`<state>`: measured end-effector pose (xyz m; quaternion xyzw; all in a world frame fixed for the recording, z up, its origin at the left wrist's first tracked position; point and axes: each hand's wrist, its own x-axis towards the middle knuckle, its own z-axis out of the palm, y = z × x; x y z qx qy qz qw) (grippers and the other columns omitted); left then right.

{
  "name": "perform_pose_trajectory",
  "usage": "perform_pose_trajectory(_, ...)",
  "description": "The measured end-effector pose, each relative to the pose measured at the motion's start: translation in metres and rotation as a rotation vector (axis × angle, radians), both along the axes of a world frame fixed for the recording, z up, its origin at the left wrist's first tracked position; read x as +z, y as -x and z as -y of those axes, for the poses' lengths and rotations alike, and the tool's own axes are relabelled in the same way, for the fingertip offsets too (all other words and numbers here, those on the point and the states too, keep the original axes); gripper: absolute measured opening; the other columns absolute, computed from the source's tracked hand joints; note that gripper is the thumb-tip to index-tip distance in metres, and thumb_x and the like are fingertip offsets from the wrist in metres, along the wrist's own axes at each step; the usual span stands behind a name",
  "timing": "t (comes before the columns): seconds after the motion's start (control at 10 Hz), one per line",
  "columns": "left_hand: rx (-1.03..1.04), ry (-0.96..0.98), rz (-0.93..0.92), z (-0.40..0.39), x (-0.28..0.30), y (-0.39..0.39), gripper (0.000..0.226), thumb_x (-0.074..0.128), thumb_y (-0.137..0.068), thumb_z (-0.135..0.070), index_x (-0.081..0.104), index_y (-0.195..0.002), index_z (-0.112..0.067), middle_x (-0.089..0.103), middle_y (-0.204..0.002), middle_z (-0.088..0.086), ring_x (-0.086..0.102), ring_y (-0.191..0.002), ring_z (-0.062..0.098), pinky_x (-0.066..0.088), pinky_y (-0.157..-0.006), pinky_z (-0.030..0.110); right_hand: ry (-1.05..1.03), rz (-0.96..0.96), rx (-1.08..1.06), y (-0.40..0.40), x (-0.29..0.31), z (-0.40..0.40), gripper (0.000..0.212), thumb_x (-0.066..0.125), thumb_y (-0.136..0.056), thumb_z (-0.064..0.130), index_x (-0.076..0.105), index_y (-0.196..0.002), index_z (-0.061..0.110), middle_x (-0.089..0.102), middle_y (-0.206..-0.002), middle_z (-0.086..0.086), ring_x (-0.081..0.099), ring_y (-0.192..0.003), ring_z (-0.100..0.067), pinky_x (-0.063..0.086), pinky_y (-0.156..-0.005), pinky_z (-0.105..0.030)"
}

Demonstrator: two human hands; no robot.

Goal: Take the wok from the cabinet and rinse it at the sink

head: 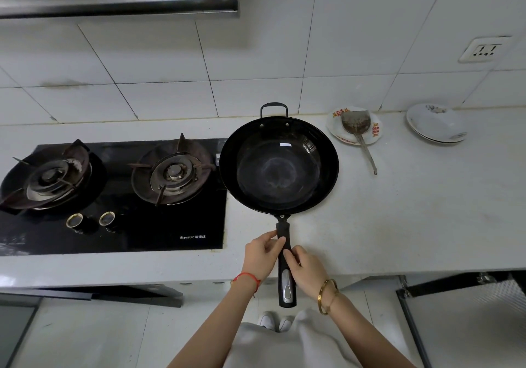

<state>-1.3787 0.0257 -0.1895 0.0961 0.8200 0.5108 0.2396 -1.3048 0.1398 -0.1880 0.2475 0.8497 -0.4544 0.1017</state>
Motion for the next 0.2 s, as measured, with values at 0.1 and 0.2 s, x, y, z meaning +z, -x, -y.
perform_pose_trajectory(0.1,-0.015,0.082,-0.062,0.008,0.007,0.005,0.037,0.058,-0.095,-0.033,0.064,-0.125,-0.013,0.073,-0.091,-0.006,0.068,-0.087,0.003,0.047,-0.080,0.005,0.005,0.021,0.001,-0.001,0.004,-0.001,0.029,0.042,-0.100,0.040,0.051,-0.082,0.019,0.054,-0.061,0.005,0.053,-0.057,-0.014,0.048,-0.061,-0.036)
perform_pose_trajectory(0.2,0.035,0.107,-0.174,0.017,0.017,0.020,0.037,0.058,-0.095,-0.034,0.062,-0.126,-0.014,0.071,-0.097,-0.005,0.065,-0.092,0.004,0.048,-0.086,0.009,-0.036,0.000,-0.021,0.001,0.011,-0.008,0.028,0.037,-0.101,0.040,0.054,-0.100,0.017,0.065,-0.080,-0.002,0.062,-0.071,-0.018,0.052,-0.069,-0.035)
